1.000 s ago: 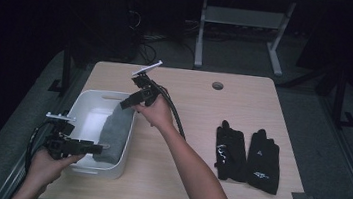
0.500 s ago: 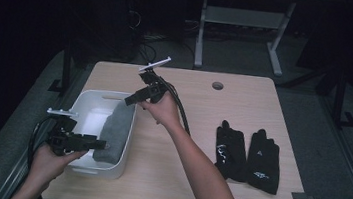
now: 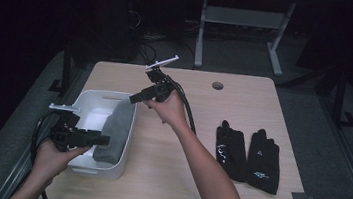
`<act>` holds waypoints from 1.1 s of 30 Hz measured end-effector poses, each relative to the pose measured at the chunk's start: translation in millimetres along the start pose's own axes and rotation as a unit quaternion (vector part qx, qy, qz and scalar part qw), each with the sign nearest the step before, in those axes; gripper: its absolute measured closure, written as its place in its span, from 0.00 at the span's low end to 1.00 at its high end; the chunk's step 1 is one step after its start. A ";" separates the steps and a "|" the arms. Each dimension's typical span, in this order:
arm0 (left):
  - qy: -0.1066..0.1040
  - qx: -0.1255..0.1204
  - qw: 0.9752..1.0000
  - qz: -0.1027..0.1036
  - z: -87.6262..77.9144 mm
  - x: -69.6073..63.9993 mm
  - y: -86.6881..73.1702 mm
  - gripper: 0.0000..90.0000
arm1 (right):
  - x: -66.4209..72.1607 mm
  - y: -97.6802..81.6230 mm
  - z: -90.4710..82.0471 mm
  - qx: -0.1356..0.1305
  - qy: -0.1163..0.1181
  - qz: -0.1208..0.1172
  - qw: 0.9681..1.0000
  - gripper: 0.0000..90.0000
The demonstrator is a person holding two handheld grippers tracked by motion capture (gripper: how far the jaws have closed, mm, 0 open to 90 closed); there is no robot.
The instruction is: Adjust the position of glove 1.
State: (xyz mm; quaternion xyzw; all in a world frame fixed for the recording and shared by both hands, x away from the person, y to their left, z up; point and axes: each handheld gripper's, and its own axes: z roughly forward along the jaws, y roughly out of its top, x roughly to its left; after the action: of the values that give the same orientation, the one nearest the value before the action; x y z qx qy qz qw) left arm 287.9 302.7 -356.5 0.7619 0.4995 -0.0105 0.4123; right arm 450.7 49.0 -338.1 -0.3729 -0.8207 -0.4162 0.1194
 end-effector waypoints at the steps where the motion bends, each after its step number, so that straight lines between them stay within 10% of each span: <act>1: 0.000 0.002 1.000 0.000 -0.1 -0.9 0.5 0.45 | -0.1 -0.5 -1.1 0.000 0.000 0.001 1.000 0.64; 33: -0.035 -0.010 0.999 0.032 12.6 -33.8 24.7 0.45 | -12.2 -18.9 -55.1 -0.027 -0.001 0.000 1.000 0.64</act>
State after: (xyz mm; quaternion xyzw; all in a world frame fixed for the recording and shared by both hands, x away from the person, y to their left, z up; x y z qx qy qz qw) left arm 294.9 265.3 -335.1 0.7723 0.4603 -0.0196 0.4374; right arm 439.4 -6.9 -321.1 -0.3764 -0.8093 -0.4378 0.1085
